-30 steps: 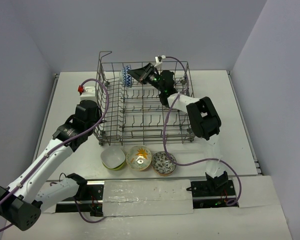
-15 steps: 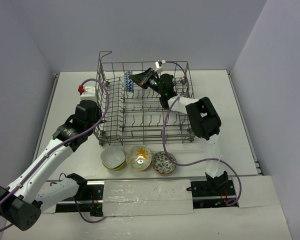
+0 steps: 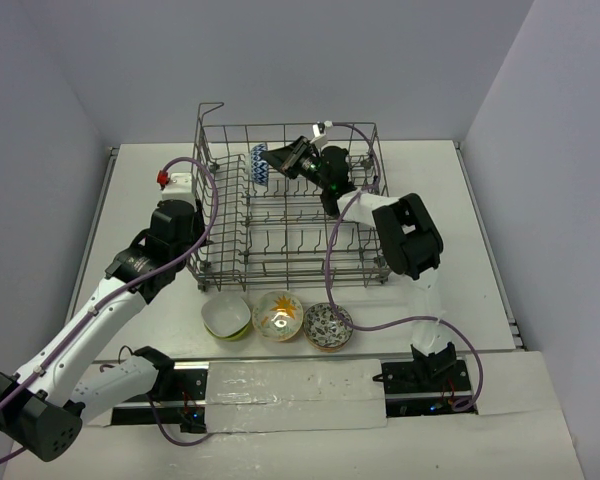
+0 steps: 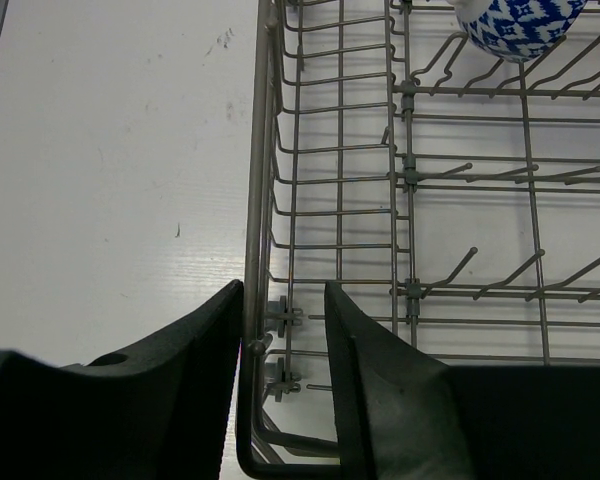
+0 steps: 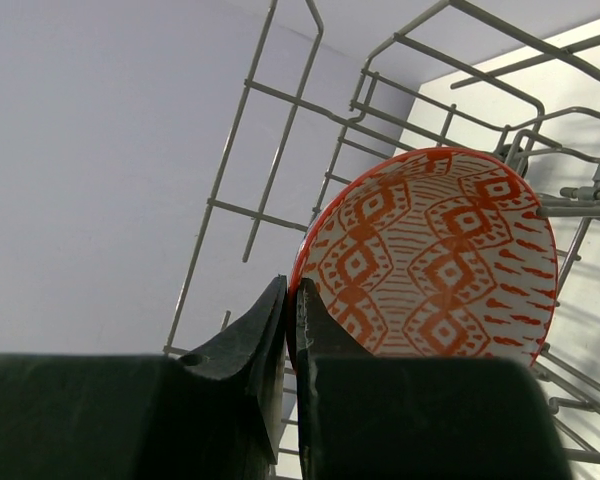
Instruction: Load the bowls into the dish rack
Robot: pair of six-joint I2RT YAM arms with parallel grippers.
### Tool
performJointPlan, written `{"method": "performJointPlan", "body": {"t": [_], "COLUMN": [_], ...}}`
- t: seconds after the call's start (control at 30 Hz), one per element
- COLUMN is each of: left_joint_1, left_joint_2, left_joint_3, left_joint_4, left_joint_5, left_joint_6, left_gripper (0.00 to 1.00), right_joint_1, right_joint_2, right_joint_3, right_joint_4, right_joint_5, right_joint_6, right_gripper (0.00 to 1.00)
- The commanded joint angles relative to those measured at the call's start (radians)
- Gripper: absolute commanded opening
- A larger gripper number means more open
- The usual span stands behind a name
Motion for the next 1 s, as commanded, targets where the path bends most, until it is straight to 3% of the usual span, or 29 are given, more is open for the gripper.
{"method": "performJointPlan", "body": {"t": [0.0,0.1,0.13,0.27,0.3,0.33,0.57,0.7,0.8,0.97], "left_joint_1": [-0.004,-0.004,-0.004,-0.004,-0.004,-0.004,-0.004,-0.004,-0.004,-0.004], "left_joint_2": [-0.007,-0.006,-0.006,0.0,0.0,0.002,0.005,0.002,0.002,0.0], "left_joint_3": [-0.004,-0.006,-0.006,-0.004,-0.004,-0.004,-0.003,-0.003,-0.003,-0.001], "left_joint_4": [0.001,0.001,0.003,0.001,0.0,0.0,-0.002,-0.002,-0.003,-0.005], "left_joint_5": [0.024,0.032,0.033,0.038,0.041,0.038,0.039,0.039,0.039,0.039], "left_joint_6": [0.003,0.003,0.005,0.002,0.003,0.002,0.002,0.002,0.003,0.003], "left_gripper": [0.44,0.47,0.48,0.49,0.49,0.5,0.51,0.51,0.53,0.53], "right_joint_1": [-0.018,-0.025,-0.025,-0.028,-0.026,-0.026,-0.038,-0.046,-0.049,-0.061], "right_joint_2": [0.025,0.045,0.049,0.058,0.061,0.061,0.037,-0.006,-0.05,-0.116], "right_joint_3": [0.044,0.051,0.055,0.05,0.048,0.048,0.042,0.061,0.09,0.14], "right_joint_4": [0.001,-0.003,-0.005,-0.002,-0.002,-0.002,-0.043,-0.191,-0.308,-0.528], "right_joint_5": [-0.027,-0.042,-0.048,-0.057,-0.059,-0.06,-0.07,-0.061,-0.044,0.002], "right_joint_6": [0.001,0.019,0.022,0.029,0.03,0.03,0.013,-0.042,-0.121,-0.226], "right_gripper": [0.11,0.16,0.25,0.27,0.3,0.4,0.6,0.85,0.94,1.0]}}
